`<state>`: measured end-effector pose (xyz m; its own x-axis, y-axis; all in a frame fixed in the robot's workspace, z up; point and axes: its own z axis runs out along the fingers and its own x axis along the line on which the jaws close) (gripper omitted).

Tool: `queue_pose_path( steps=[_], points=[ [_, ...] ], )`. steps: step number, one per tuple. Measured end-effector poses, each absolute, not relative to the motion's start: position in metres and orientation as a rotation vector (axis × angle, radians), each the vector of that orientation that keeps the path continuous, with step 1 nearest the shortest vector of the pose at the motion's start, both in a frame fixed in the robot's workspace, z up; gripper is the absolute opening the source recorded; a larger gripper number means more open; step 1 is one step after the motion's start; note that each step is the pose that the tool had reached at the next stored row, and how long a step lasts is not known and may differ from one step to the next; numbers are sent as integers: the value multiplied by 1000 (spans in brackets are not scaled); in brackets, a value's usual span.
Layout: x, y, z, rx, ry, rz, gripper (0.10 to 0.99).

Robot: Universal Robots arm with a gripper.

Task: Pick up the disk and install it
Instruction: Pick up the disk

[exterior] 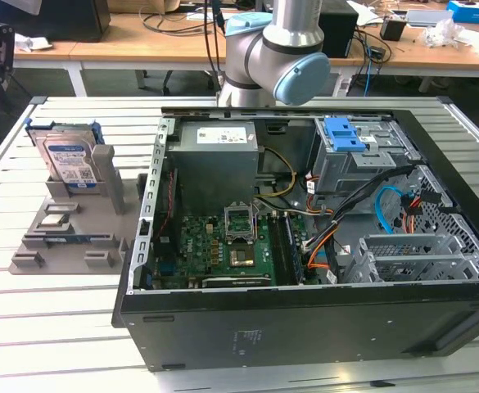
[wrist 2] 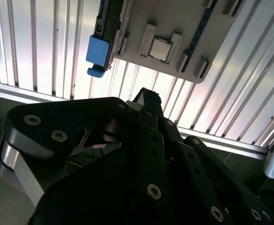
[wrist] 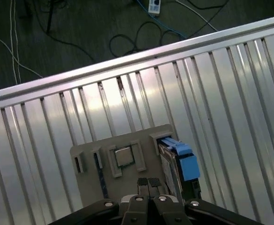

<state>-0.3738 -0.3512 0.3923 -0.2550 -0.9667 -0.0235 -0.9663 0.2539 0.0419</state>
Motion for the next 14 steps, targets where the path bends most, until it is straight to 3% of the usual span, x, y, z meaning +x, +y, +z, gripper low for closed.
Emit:
queue_pose_path(
  steps=[14],
  points=[
    [-374, -351, 392, 2110, -2312, -73, 106]
  ],
)
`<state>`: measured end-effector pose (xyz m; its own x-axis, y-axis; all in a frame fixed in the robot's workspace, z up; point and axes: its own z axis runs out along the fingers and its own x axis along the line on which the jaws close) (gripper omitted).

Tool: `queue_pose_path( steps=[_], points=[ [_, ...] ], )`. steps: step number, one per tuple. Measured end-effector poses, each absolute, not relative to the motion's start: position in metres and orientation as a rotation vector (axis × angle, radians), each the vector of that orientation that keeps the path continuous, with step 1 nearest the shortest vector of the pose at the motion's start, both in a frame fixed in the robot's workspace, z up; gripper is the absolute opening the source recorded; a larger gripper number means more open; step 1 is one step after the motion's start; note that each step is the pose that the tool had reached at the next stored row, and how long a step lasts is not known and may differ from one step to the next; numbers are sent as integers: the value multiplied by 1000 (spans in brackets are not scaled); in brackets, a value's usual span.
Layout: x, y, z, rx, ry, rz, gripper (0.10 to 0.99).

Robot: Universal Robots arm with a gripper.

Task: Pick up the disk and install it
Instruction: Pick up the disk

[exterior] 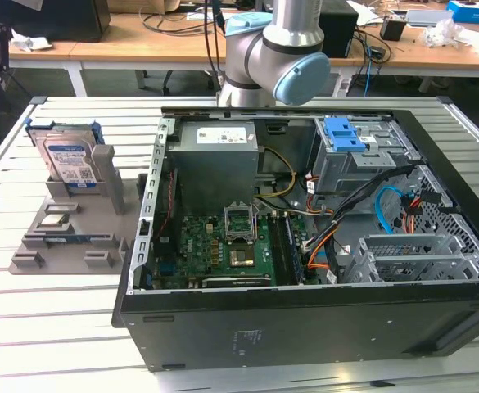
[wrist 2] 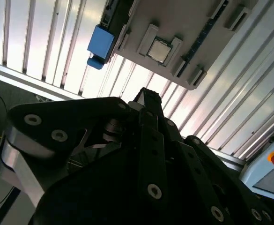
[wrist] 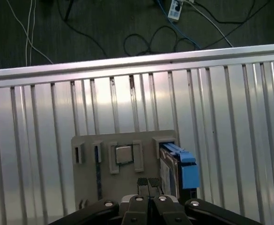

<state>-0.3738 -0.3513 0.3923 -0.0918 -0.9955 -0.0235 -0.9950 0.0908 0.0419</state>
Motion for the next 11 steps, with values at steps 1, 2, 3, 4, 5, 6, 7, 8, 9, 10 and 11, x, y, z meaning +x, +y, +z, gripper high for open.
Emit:
queue_pose_path(
  steps=[1, 2, 3, 4, 5, 6, 7, 8, 9, 10, 11],
  points=[
    [-374, -351, 392, 2119, -2303, -73, 106],
    [-374, -351, 392, 2128, -2294, -73, 106],
    [-374, -351, 392, 2138, -2285, -73, 106],
    [-374, -351, 392, 2149, -2274, -73, 106],
    [-374, -351, 392, 2159, -2265, -73, 106],
    [-374, -351, 392, 2170, -2254, -73, 106],
    [-374, -351, 392, 2179, -2245, -73, 106],
    [-374, -351, 392, 2191, -2232, -73, 106],
    [-374, -351, 392, 2200, -2224, -73, 106],
    [-374, -351, 392, 2209, -2214, -72, 106],
    [-374, -351, 392, 2217, -2206, -72, 106]
  ],
)
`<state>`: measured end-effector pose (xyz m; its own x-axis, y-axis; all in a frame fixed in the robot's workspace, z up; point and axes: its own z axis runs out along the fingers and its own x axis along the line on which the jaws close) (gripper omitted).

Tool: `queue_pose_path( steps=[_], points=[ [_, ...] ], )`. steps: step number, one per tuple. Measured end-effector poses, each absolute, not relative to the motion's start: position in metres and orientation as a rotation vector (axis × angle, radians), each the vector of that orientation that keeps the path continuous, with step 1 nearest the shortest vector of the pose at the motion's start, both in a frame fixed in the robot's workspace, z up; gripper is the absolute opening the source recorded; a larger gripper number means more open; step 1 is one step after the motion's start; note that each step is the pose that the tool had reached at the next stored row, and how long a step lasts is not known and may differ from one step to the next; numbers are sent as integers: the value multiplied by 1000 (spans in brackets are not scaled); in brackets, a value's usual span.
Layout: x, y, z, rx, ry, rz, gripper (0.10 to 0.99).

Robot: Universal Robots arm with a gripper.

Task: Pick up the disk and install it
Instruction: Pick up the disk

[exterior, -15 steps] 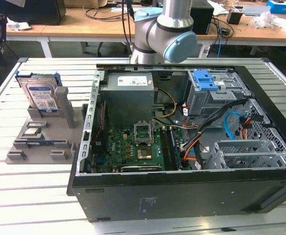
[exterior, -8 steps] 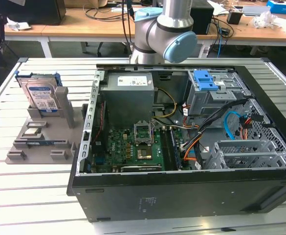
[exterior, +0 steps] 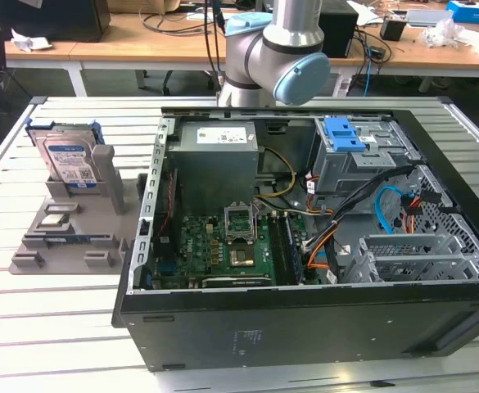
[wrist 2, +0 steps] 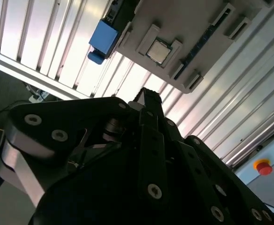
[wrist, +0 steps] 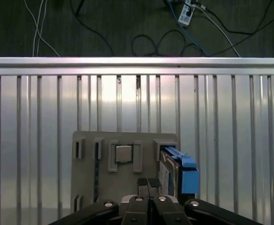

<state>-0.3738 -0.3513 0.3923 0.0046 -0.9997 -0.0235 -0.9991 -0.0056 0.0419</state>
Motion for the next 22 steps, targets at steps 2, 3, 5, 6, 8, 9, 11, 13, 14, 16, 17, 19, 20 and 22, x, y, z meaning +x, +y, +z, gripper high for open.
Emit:
queue_pose_path(
  steps=[2, 3, 5, 6, 8, 9, 11, 13, 14, 16, 17, 19, 20, 22],
  points=[
    [-374, -351, 392, 2235, -2188, -72, 106],
    [-374, -351, 392, 2239, -2183, -72, 106],
    [-374, -351, 392, 2240, -2182, -72, 106],
    [-374, -351, 392, 2240, -2182, -72, 106],
    [-374, -351, 392, 2241, -2181, -72, 114],
    [-374, -351, 392, 2241, -2181, -72, 235],
    [-374, -351, 392, 2242, -2180, -72, 416],
    [-374, -351, 392, 2242, -2180, -72, 537],
    [-374, -351, 392, 2242, -2180, -72, 596],
    [-374, -351, 392, 2243, -2179, -72, 659],
    [-374, -351, 392, 2243, -2179, -72, 659],
    [-374, -351, 392, 2243, -2179, -72, 659],
    [-374, -351, 392, 2243, -2179, -72, 659],
    [-374, -350, 392, 2243, -2179, -72, 659]
  ],
)
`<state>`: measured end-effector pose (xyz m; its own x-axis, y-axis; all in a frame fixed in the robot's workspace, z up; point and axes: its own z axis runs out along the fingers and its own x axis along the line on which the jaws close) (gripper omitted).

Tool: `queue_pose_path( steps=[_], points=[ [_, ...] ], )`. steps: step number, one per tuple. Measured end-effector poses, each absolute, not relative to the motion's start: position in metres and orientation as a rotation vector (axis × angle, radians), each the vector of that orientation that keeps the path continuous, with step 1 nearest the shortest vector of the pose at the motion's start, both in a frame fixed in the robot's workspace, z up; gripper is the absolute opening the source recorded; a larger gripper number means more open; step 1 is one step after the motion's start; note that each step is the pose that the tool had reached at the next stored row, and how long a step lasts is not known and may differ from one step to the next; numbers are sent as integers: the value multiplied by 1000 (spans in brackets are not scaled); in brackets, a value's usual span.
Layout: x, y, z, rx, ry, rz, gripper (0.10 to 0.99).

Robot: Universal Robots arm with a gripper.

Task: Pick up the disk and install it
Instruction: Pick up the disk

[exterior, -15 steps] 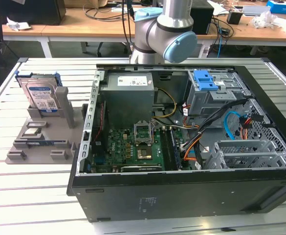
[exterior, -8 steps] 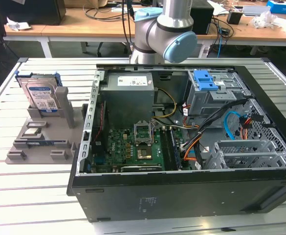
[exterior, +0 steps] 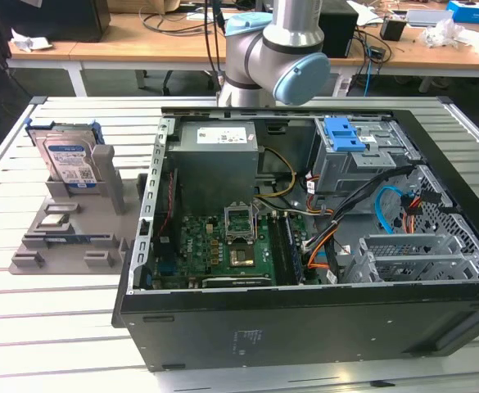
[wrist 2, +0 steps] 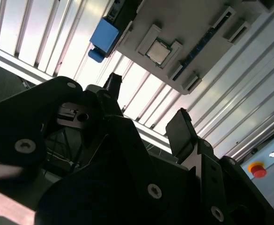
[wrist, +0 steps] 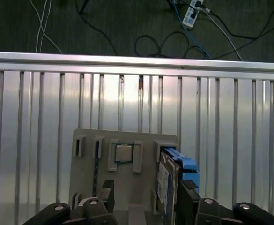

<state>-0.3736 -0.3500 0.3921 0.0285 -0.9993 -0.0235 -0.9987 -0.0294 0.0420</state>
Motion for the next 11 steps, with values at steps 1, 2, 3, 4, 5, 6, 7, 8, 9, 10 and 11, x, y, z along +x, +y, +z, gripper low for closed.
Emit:
queue_pose_path(
  steps=[1, 2, 3, 4, 5, 6, 7, 8, 9, 10, 11],
  points=[
    [-373, -347, 392, 2243, -2179, -72, 659],
    [-372, -346, 392, 2243, -2179, -72, 659],
    [-372, -344, 392, 2243, -2179, -72, 659],
    [-371, -342, 392, 2243, -2179, -72, 659],
    [-371, -340, 392, 2243, -2179, -72, 659],
    [-370, -338, 392, 2243, -2179, -72, 659],
    [-370, -337, 392, 2243, -2179, -72, 659],
    [-369, -335, 392, 2243, -2179, -72, 659],
    [-369, -334, 391, 2243, -2179, -72, 659],
    [-368, -334, 391, 2243, -2179, -72, 659],
    [-368, -333, 391, 2244, -2179, -72, 659]
  ],
)
